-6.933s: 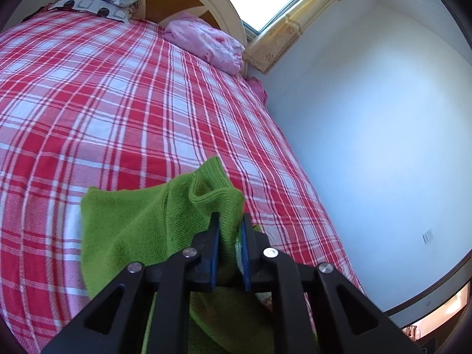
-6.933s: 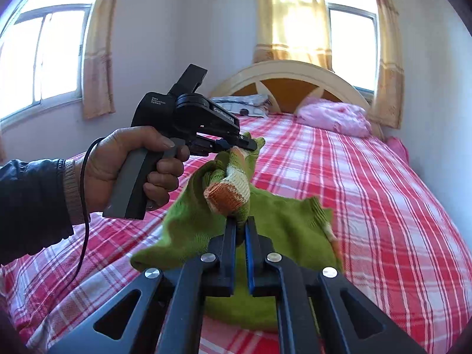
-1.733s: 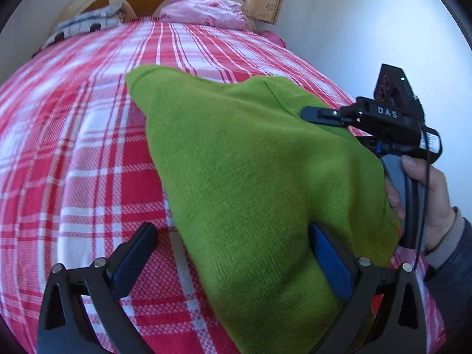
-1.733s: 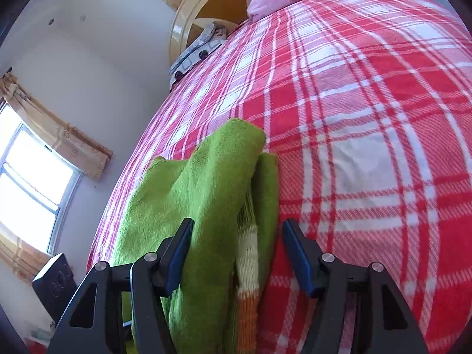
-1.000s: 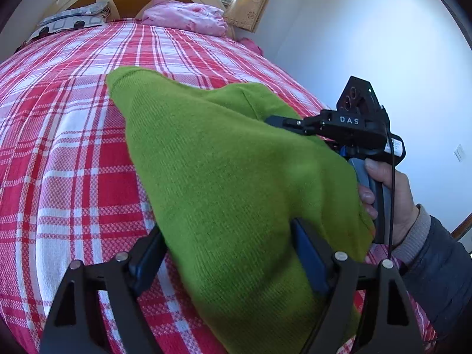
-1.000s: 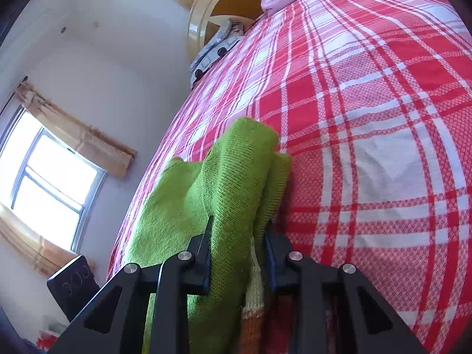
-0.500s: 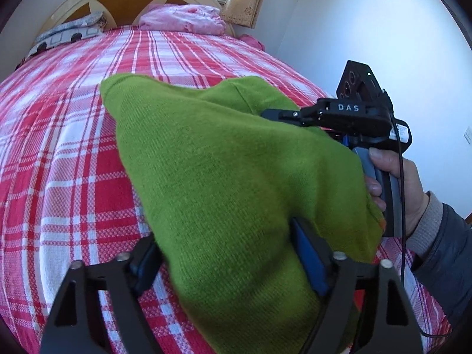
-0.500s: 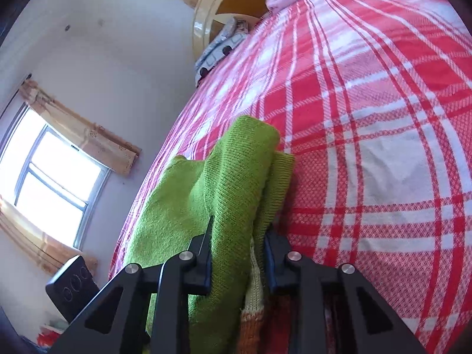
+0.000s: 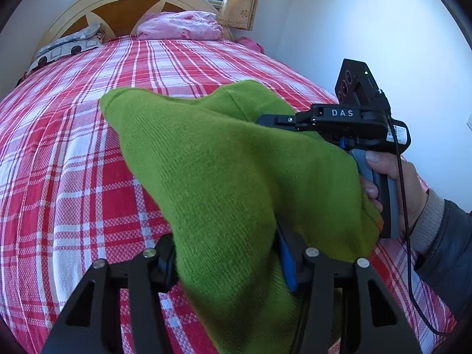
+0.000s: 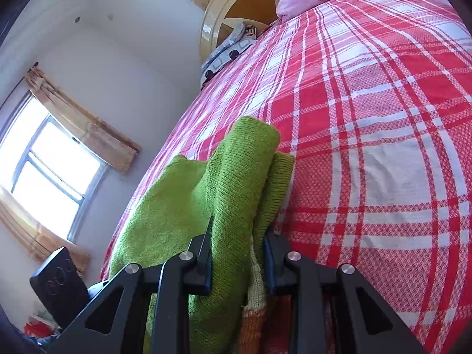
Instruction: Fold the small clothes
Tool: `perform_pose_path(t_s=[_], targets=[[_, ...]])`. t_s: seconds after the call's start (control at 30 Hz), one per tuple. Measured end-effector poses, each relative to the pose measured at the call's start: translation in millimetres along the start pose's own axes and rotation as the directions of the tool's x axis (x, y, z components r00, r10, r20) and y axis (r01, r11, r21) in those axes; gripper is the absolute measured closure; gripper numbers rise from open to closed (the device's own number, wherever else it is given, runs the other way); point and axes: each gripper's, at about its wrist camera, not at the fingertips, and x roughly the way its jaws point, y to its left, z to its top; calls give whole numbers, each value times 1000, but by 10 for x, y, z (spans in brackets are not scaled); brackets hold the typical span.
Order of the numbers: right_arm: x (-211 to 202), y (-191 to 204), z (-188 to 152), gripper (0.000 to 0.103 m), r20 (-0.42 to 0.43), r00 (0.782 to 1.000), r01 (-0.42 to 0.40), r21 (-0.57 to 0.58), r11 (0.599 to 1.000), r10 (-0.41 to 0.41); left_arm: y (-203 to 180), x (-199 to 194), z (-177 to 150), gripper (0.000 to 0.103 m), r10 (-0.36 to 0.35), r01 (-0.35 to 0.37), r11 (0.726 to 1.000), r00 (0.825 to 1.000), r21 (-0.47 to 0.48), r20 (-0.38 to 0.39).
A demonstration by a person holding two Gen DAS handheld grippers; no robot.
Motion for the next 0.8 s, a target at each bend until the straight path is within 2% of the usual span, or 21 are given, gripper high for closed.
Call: perform_pose_path(t_s=[0.33, 0.8], targets=[[-51, 201, -84, 77, 7, 996, 89, -27, 996, -88, 15, -82, 21, 57, -1, 0, 1000, 1000, -12, -28], [-234, 477, -313, 77, 25, 999, 28, 15, 1000, -28, -43, -385, -66, 61, 10, -11, 1000, 999, -13, -44]])
